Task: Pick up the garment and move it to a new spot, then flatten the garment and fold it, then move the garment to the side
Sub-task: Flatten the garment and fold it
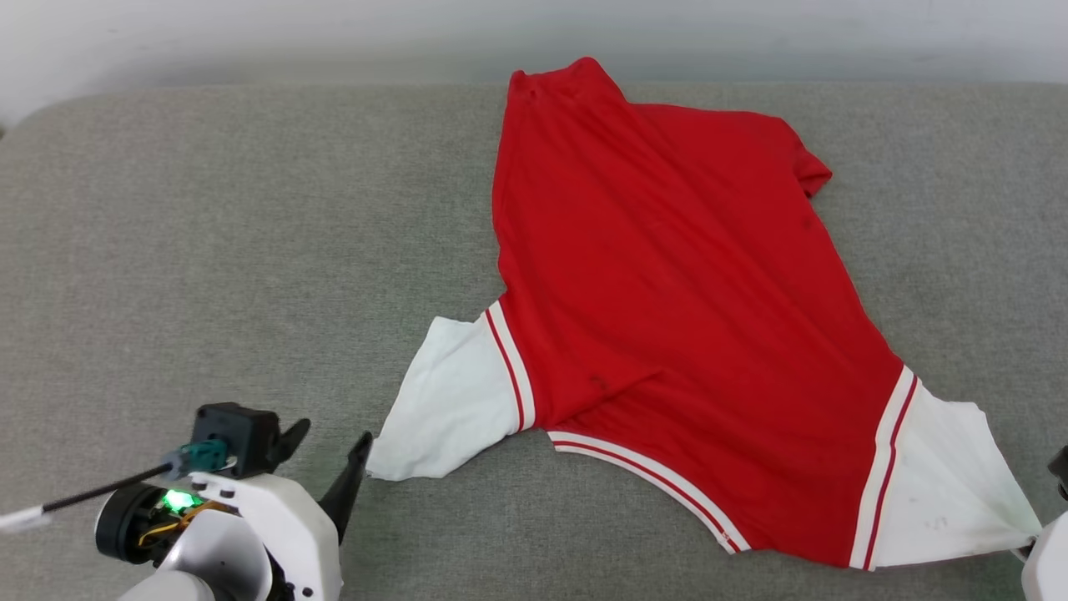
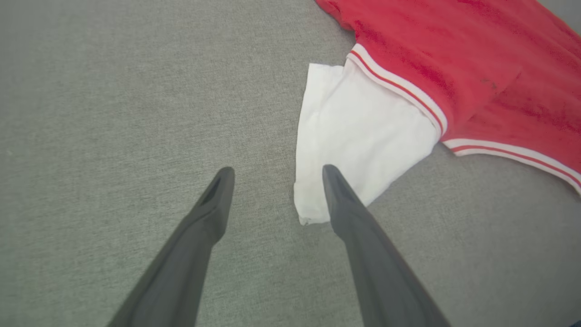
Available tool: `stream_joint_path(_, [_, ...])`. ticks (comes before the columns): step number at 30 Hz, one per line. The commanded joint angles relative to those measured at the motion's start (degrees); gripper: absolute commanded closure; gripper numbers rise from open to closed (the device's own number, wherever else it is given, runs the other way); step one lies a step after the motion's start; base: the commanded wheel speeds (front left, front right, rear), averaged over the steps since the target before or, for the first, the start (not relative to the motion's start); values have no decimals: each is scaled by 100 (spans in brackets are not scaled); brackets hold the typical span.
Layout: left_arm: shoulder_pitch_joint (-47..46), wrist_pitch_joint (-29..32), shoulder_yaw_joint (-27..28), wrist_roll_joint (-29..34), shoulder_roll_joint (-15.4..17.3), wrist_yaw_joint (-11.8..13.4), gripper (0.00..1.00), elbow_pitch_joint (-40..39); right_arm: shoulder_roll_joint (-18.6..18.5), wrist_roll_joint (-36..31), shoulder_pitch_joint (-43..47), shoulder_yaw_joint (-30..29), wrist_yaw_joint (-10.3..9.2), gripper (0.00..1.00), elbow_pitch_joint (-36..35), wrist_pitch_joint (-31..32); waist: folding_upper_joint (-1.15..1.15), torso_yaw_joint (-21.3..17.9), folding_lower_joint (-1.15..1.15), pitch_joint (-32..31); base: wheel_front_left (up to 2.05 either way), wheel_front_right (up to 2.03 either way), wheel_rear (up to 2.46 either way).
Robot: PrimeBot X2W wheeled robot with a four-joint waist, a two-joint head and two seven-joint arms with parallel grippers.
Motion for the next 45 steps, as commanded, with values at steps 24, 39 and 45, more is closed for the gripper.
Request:
stream_joint_path(24, [-611, 1571, -796, -63, -7, -383, 0, 707, 432, -167, -325, 263, -5, 100, -70, -117, 0, -388, 0, 597, 0, 0, 0])
stream_joint_path(39, [-499, 806, -461, -311, -157, -561, 100, 775, 299, -136, -297, 204, -5, 100, -204, -239, 0, -262, 0, 130, 0, 0, 0])
stream_joint_path(45, [-321, 263, 163, -225, 382, -206, 100, -77, 19, 1, -453, 9, -6, 100, -420, -344, 0, -166, 0, -289, 0, 0, 0])
